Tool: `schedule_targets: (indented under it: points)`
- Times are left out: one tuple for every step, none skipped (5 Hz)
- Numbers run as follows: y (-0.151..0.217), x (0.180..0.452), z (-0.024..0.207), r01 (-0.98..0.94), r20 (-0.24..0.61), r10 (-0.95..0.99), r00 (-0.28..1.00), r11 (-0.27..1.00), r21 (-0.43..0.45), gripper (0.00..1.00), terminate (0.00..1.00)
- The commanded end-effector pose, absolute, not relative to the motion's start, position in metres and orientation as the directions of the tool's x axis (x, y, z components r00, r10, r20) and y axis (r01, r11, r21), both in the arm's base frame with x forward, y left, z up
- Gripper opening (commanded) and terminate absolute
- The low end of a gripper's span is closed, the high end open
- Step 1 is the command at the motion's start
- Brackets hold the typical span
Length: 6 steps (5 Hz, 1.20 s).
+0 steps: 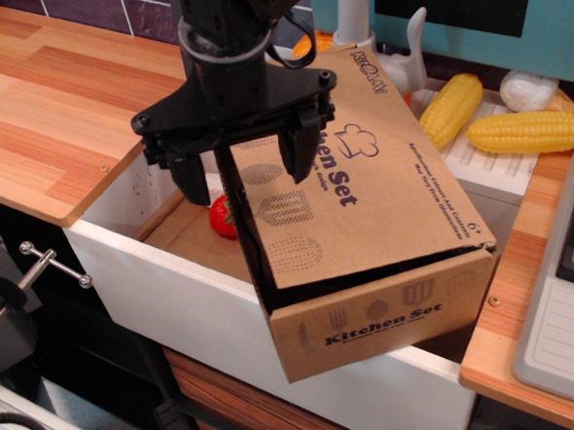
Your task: Open brown1fbox flap
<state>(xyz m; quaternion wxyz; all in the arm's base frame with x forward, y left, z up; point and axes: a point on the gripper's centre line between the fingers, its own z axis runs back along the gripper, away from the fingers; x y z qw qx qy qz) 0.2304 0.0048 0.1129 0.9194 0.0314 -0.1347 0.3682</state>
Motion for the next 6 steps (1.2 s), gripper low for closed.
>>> schedule_targets:
  points:
    - [0.005, 0.23, 0.113, -0.685, 0.271, 0.668, 0.693, 0.727, -0.041, 1.0, 0.0]
    - [0.013, 0.224, 0.11, -0.691, 0.167, 0.7, 0.694, 0.713, -0.118, 1.0, 0.0]
    - [0.016, 0.223, 0.103, -0.673, 0.143, 0.695, 0.705, 0.719, -0.173, 1.0, 0.0]
    - [0.014, 0.223, 0.097, -0.664, 0.114, 0.697, 0.708, 0.712, -0.229, 1.0, 0.0]
    - [0.006, 0.222, 0.095, -0.671, 0.108, 0.709, 0.697, 0.697, -0.251, 1.0, 0.0]
    - [-0.002, 0.224, 0.095, -0.673, 0.1, 0.713, 0.694, 0.691, -0.262, 1.0, 0.0]
